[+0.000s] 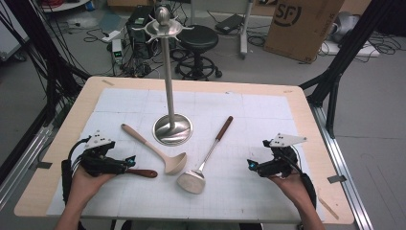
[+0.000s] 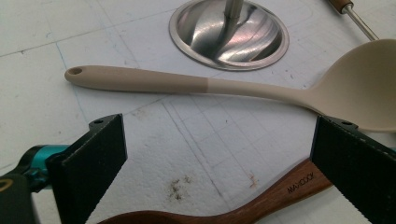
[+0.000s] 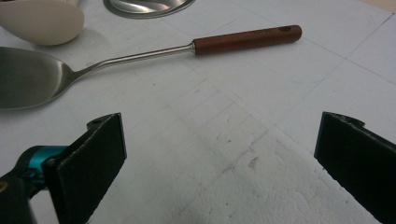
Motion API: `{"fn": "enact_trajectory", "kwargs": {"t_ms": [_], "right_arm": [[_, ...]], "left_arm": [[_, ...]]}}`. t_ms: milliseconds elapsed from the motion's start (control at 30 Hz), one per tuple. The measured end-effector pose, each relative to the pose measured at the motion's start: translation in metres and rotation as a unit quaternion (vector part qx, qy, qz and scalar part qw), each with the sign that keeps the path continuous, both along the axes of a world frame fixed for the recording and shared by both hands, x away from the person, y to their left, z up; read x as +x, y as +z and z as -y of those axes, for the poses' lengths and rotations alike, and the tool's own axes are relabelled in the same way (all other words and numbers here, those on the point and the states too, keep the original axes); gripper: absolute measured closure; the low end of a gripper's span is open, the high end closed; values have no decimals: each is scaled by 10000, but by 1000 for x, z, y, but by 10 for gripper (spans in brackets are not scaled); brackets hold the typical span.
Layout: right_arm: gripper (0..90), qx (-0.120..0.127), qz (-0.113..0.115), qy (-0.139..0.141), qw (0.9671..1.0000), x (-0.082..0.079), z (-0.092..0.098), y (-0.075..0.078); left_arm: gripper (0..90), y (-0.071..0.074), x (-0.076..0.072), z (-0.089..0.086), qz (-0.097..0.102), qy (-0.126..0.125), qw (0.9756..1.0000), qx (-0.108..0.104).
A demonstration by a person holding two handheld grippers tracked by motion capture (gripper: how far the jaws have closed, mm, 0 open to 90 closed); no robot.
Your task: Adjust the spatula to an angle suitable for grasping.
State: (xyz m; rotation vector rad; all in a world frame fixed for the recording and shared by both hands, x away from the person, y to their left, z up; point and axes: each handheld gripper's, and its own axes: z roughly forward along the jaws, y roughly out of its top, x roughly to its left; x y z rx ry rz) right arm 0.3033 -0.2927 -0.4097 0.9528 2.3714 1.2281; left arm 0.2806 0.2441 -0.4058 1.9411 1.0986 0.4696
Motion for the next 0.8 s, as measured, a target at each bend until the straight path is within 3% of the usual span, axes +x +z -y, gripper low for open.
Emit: {"fn": "enact_trajectory", "kwargs": {"t_ms": [200,267,300,333,367,533,567,667,800], "right_arm": [[9,26,-1,21,10000,0,-3,1],[112,117,35,64,9999,1,-4,3],[112,117,35,64,9999,1,-4,3],[190,164,-3,131,9998,2,-5,5],[147,160,4,163,9997,2,-6,5],[168,121,12,231,9997,4,-10,10],[229,134,-37,242,9996,6,-12,12],[267,177,-74,323,9993,9,-15,15],[402,199,-137,456,9987,15,-23,18]], "left_arm": [[45,0,0,0,10,-18,10000,-7],[45,0,0,1,12,-11,10000,-2],[45,0,0,1,9,-10,10000,-1],[45,0,0,1,15,-13,10000,2],[45,0,0,1,21,-17,10000,0],[45,1,-1,1,40,-22,10000,14],[45,1,-1,1,44,-33,10000,20],[45,1,-1,1,47,-35,10000,20],[45,1,-1,2,49,-49,10000,22]]}}
